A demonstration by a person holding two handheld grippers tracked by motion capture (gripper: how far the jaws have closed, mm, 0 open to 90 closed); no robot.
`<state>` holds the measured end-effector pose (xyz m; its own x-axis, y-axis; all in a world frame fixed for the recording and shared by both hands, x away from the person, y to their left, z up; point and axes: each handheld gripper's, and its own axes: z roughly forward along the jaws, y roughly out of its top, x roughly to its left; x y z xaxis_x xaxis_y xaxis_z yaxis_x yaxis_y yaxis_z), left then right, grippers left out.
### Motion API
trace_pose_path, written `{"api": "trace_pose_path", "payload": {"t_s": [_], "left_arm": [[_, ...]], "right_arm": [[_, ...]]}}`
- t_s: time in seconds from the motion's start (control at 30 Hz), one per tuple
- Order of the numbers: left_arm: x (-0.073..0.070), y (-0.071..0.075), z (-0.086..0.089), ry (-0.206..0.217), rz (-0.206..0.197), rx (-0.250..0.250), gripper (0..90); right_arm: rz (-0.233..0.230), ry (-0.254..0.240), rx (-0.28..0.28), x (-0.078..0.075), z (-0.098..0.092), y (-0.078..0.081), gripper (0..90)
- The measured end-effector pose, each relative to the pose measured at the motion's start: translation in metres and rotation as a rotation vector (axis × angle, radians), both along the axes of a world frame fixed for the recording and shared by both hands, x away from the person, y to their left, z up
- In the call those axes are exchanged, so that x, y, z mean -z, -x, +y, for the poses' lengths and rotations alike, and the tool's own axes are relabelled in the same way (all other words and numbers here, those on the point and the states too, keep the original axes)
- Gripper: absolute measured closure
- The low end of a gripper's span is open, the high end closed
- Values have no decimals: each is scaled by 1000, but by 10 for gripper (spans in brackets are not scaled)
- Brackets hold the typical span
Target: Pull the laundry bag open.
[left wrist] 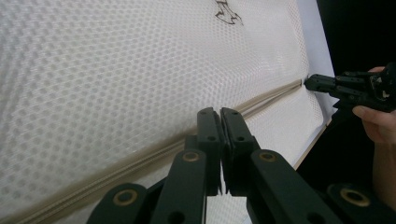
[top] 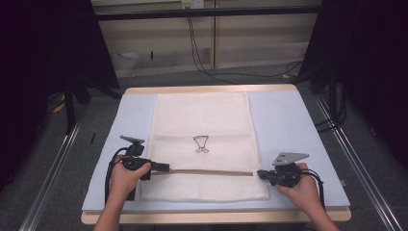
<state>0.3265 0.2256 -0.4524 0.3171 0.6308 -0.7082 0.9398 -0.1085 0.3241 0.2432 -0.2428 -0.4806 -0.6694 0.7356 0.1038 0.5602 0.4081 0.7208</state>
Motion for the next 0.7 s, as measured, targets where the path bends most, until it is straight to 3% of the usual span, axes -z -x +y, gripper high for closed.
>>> {"api": "trace_pose_path", "payload": {"t_s": [0.37, 0.7], "left_arm": [[-2, 2, 20, 18, 7, -35, 875], [-2, 2, 26, 10, 8, -45, 875]], "right_arm": [[3, 1, 4, 0, 0, 0, 900], [3, 2, 2, 0, 0, 0, 900]]}}
